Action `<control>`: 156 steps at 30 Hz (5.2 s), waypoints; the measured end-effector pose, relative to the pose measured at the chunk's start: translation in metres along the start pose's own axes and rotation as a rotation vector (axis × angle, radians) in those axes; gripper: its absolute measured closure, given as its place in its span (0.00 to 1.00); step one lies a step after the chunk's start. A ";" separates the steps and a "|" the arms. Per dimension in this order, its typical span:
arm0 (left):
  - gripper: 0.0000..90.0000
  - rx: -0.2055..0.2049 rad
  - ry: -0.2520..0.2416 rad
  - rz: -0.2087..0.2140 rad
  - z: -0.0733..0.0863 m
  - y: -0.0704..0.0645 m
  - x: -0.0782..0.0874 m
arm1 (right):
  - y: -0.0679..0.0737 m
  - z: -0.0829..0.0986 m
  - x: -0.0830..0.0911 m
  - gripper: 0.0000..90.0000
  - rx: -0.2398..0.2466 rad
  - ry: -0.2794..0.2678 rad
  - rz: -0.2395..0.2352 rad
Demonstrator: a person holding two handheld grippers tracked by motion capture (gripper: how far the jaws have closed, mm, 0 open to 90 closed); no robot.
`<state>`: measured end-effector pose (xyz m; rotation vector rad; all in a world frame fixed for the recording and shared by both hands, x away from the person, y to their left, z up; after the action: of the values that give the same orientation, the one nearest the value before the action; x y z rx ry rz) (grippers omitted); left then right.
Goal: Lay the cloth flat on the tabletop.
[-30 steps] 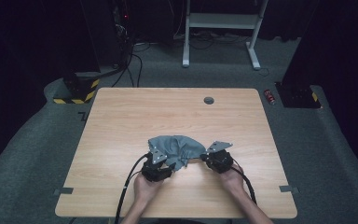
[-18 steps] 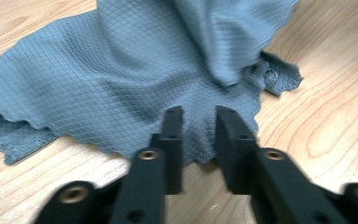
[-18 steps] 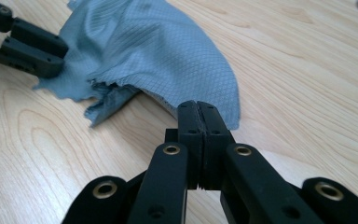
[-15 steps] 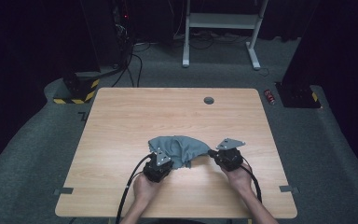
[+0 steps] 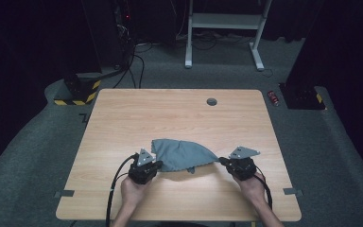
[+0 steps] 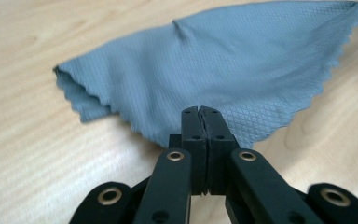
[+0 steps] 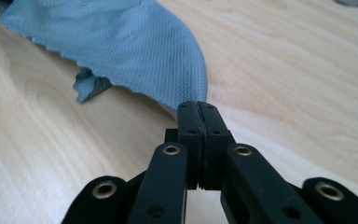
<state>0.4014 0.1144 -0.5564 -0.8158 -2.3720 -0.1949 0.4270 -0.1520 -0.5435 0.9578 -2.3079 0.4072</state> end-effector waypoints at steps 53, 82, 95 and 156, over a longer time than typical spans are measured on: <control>0.44 0.064 0.020 -0.143 0.025 0.018 -0.012 | 0.013 -0.054 -0.093 0.98 -0.030 0.097 -0.106; 0.39 0.069 0.024 -0.160 0.026 0.019 -0.013 | 0.077 -0.074 -0.067 0.98 0.156 0.008 -0.247; 0.39 0.070 0.024 -0.160 0.026 0.019 -0.013 | 0.118 -0.044 -0.077 0.81 0.239 0.104 -0.342; 0.38 0.072 0.024 -0.163 0.026 0.019 -0.013 | 0.079 -0.062 -0.066 0.88 0.119 0.031 -0.178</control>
<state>0.4078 0.1315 -0.5855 -0.5834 -2.4091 -0.1836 0.4321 -0.0317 -0.5417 1.1959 -2.1684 0.4847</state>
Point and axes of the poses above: each handheld gripper's, and its own axes: x roughly backward along the jaws, z roughly out of its underside, y roughly to its left, the point moved 9 cm from there along -x, roughly forward along the jaws, and after that the axes turned 2 degrees about -y, right-handed, at the moved point
